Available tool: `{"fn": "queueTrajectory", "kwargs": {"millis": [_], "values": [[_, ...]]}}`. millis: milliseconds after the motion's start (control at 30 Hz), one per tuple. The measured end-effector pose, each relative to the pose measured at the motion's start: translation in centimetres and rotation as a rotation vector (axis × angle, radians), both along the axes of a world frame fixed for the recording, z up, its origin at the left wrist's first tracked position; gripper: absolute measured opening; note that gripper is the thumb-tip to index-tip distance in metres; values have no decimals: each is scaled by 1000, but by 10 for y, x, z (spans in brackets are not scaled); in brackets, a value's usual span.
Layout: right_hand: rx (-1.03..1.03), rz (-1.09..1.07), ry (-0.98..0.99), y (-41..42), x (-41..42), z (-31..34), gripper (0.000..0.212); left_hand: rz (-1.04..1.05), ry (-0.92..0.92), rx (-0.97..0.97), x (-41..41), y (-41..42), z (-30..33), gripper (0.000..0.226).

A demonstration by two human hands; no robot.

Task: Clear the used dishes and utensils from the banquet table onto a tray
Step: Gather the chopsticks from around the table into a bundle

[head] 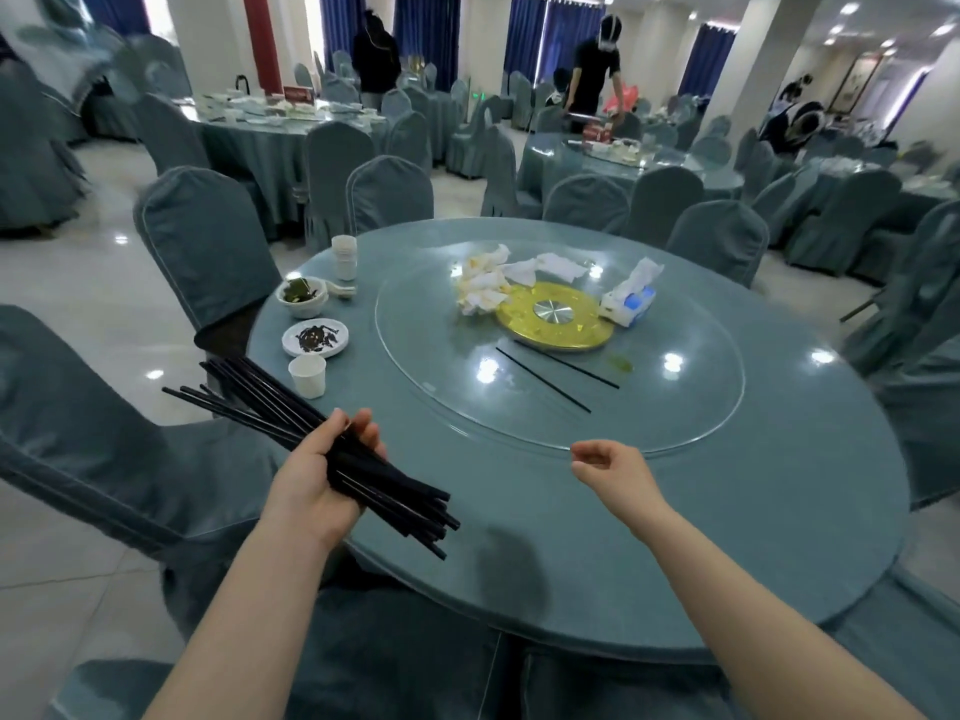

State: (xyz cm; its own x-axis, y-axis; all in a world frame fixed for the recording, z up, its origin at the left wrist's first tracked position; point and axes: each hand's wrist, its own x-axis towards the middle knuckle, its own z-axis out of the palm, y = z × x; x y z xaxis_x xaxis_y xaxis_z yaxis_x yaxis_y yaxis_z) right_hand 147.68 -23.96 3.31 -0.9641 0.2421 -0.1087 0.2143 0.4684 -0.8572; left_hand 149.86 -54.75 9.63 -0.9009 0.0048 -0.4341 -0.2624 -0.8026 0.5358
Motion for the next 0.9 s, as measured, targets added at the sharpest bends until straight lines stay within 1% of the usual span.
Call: {"fn": "queueTrajectory", "kwargs": {"millis": [167, 233, 333, 433, 533, 633, 700, 767, 833, 900], "values": [[185, 58, -46, 22, -71, -7, 27, 41, -30, -2, -52, 8, 2, 22], [274, 100, -86, 33, -107, -18, 34, 59, -41, -23, -79, 12, 0, 23], [435, 162, -120, 53, -166, -49, 51, 104, -66, -39, -122, 19, -12, 21], [543, 198, -144, 77, -227, -88, 69, 147, -95, -40, -161, 27, -34, 17], [695, 217, -211, 97, -277, -120, 90, 166, -141, -51, -188, 37, -56, 18], [822, 218, -261, 112, -314, -137, 102, 179, -186, -85, -207, 46, -73, 20], [830, 213, -277, 119, -332, -142, 103, 195, -195, -91, -218, 52, -82, 21], [824, 207, -261, 122, -341, -145, 95, 193, -196, -91, -227, 57, -88, 22], [834, 175, -200, 123, -343, -147, 81, 171, -204, -80, -232, 63, -92, 23], [836, 158, -138, 121, -342, -148, 63, 147, -213, -79, -236, 68, -95, 30]]}}
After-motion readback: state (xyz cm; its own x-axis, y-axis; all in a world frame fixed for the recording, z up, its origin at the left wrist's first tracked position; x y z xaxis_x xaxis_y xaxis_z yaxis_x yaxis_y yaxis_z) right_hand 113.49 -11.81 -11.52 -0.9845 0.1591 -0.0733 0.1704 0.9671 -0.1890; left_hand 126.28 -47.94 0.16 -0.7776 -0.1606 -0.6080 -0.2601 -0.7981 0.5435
